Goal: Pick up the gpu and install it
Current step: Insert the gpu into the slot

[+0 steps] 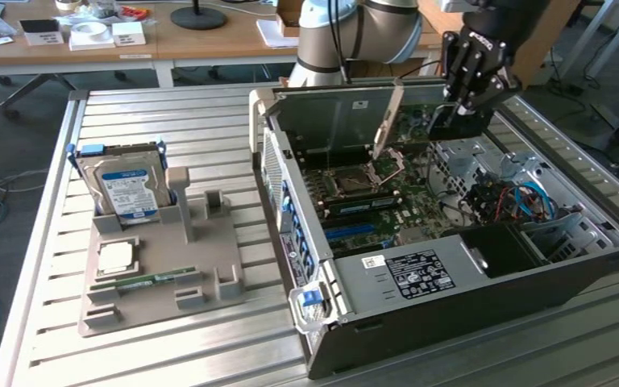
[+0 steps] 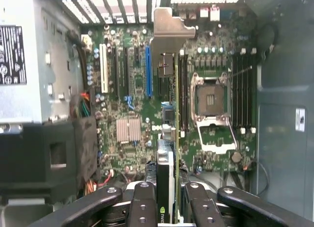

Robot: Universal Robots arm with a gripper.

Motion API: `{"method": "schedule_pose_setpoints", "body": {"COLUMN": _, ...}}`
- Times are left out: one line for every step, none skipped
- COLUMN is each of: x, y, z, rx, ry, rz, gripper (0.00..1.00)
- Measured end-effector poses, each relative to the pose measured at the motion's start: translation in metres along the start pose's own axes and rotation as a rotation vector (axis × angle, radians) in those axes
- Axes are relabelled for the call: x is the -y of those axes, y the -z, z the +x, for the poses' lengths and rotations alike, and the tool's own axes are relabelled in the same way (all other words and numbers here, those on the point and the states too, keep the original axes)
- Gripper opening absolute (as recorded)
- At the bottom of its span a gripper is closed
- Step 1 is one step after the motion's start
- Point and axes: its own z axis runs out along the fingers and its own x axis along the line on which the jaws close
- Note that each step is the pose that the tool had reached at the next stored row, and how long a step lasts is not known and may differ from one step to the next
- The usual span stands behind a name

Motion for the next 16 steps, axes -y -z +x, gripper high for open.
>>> {"method": "schedule_pose_setpoints", "body": {"x": -0.0040, "y": -0.0005, "z": 0.000, "rx": 0.0000, "ry": 0.000, "rz": 0.0020, "gripper": 0.27}}
{"method": "schedule_pose_setpoints", "body": {"x": -0.0073, "y": -0.0014, "z": 0.000, "rx": 0.0003, "ry": 0.000, "rz": 0.0030, "gripper": 0.27}}
{"method": "schedule_pose_setpoints", "body": {"x": -0.0099, "y": -0.0024, "z": 0.000, "rx": 0.0003, "ry": 0.000, "rz": 0.0034, "gripper": 0.27}}
{"method": "schedule_pose_setpoints", "body": {"x": -0.0118, "y": -0.0035, "z": 0.000, "rx": 0.0003, "ry": 0.000, "rz": 0.0036, "gripper": 0.27}}
{"method": "schedule_pose_setpoints", "body": {"x": -0.0132, "y": -0.0048, "z": 0.000, "rx": 0.0002, "ry": 0.000, "rz": 0.0035, "gripper": 0.27}}
{"method": "schedule_pose_setpoints", "body": {"x": -0.0141, "y": -0.0062, "z": 0.000, "rx": 0.0003, "ry": 0.000, "rz": 0.0035, "gripper": 0.27}}
{"method": "schedule_pose_setpoints", "body": {"x": -0.0150, "y": -0.0078, "z": 0.000, "rx": 0.0002, "ry": 0.000, "rz": 0.0035, "gripper": 0.27}}
{"method": "schedule_pose_setpoints", "body": {"x": -0.0160, "y": -0.0096, "z": 0.000, "rx": 0.0001, "ry": 0.000, "rz": 0.0035, "gripper": 0.27}}
{"method": "schedule_pose_setpoints", "body": {"x": -0.0170, "y": -0.0114, "z": 0.000, "rx": 0.0001, "ry": 0.000, "rz": 0.0035, "gripper": 0.27}}
{"method": "schedule_pose_setpoints", "body": {"x": -0.0179, "y": -0.0133, "z": 0.001, "rx": 0.0001, "ry": 0.000, "rz": 0.0035, "gripper": 0.27}}
{"method": "schedule_pose_setpoints", "body": {"x": -0.0189, "y": -0.0151, "z": 0.001, "rx": 0.0002, "ry": 0.000, "rz": 0.0035, "gripper": 0.27}}
{"method": "schedule_pose_setpoints", "body": {"x": -0.0200, "y": -0.0168, "z": 0.001, "rx": 0.0001, "ry": 0.000, "rz": 0.0036, "gripper": 0.27}}
{"method": "schedule_pose_setpoints", "body": {"x": -0.0210, "y": -0.0186, "z": 0.001, "rx": 0.0002, "ry": 0.000, "rz": 0.0035, "gripper": 0.27}}
{"method": "schedule_pose_setpoints", "body": {"x": -0.0221, "y": -0.0204, "z": 0.001, "rx": 0.0001, "ry": 0.000, "rz": 0.0035, "gripper": 0.27}}
{"method": "schedule_pose_setpoints", "body": {"x": -0.0230, "y": -0.0223, "z": 0.001, "rx": 0.0001, "ry": 0.000, "rz": 0.0035, "gripper": 0.27}}
{"method": "schedule_pose_setpoints", "body": {"x": -0.0239, "y": -0.0240, "z": 0.001, "rx": 0.0001, "ry": 0.000, "rz": 0.0035, "gripper": 0.27}}
